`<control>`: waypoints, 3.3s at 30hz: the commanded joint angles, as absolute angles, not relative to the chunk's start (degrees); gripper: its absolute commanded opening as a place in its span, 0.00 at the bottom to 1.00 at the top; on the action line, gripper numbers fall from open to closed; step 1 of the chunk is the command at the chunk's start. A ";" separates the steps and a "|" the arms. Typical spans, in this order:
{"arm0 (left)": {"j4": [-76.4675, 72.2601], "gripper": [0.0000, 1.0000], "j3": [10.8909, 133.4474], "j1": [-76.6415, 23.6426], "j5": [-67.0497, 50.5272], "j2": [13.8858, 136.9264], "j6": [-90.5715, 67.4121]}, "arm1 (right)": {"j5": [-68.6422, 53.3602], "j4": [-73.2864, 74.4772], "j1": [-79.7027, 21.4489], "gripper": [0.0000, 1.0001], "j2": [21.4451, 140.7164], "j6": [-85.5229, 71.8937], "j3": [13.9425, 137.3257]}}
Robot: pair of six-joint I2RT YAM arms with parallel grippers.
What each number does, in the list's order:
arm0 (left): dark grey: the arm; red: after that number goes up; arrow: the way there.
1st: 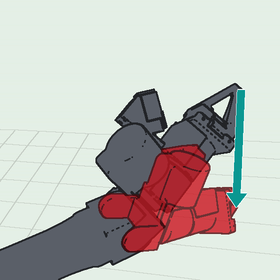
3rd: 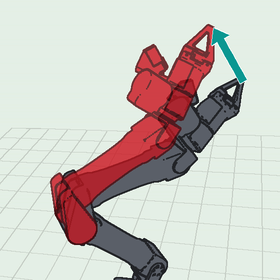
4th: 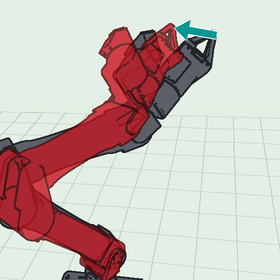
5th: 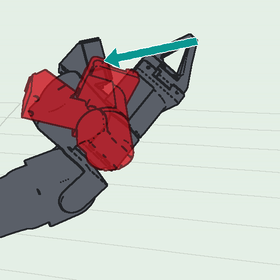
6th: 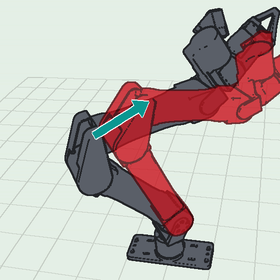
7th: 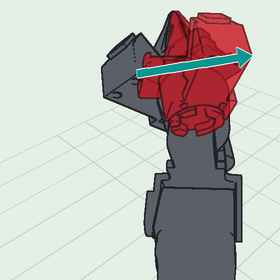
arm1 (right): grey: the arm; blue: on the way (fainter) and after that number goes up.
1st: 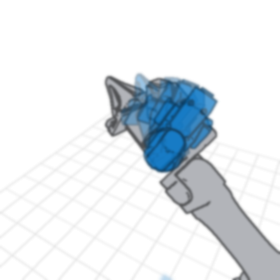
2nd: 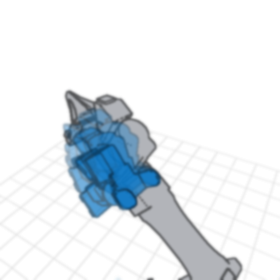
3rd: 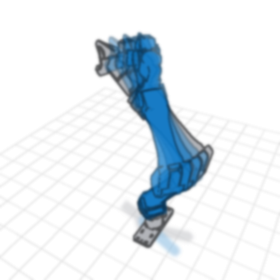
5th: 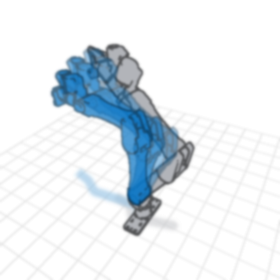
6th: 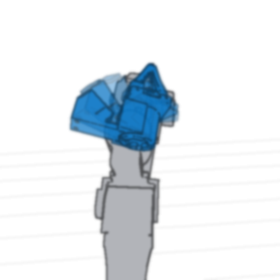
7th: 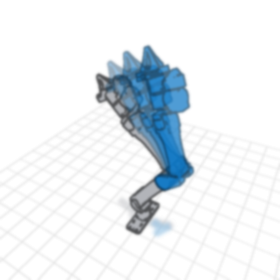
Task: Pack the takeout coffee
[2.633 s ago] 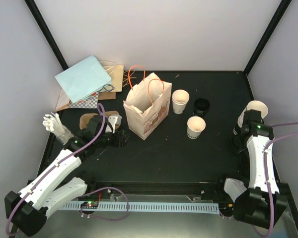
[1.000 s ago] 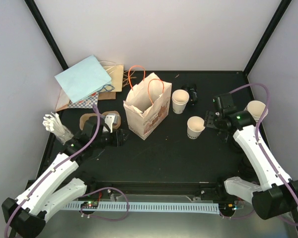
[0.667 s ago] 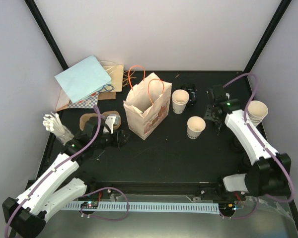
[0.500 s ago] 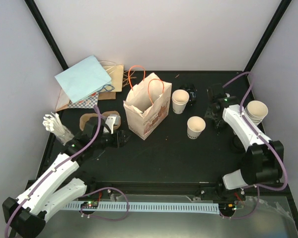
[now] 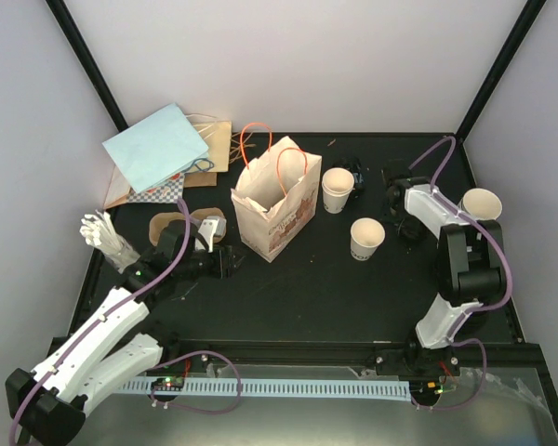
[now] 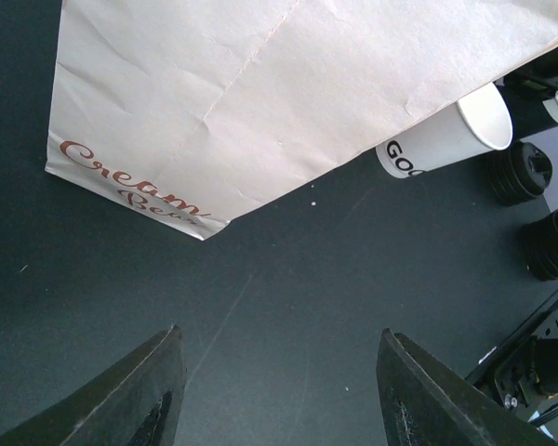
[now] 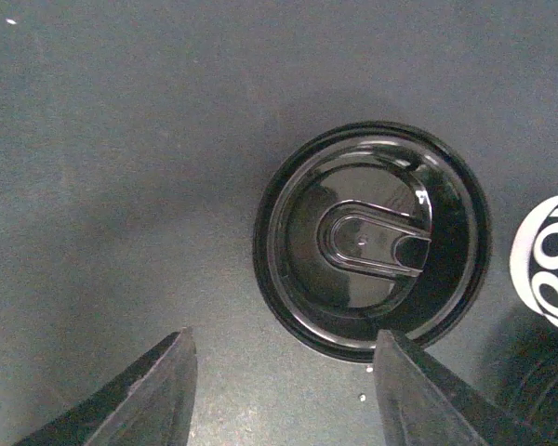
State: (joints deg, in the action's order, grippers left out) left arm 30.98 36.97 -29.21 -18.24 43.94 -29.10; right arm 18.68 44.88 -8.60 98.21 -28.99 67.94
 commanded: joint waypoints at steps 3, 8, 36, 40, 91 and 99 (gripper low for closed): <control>30.03 0.59 36.92 -29.00 -18.99 43.61 -29.02 | 20.47 42.46 -8.21 0.47 102.60 -29.69 69.95; 30.20 0.59 36.67 -29.00 -19.06 43.43 -29.05 | 19.61 41.26 -7.44 0.41 105.58 -29.31 70.35; 30.50 0.59 37.00 -28.95 -18.65 43.29 -28.83 | 17.91 42.70 -6.28 0.13 102.32 -26.69 73.04; 30.45 0.59 37.24 -29.00 -18.75 43.33 -28.75 | 17.21 45.32 -6.46 0.13 98.47 -26.24 74.75; 40.11 0.93 39.34 -42.93 -3.69 47.33 -39.67 | -14.69 33.45 -47.93 0.28 58.68 -28.12 45.97; 45.69 0.88 38.20 -44.32 -1.32 47.19 -46.90 | -11.28 31.37 -53.23 0.34 63.01 -26.84 47.73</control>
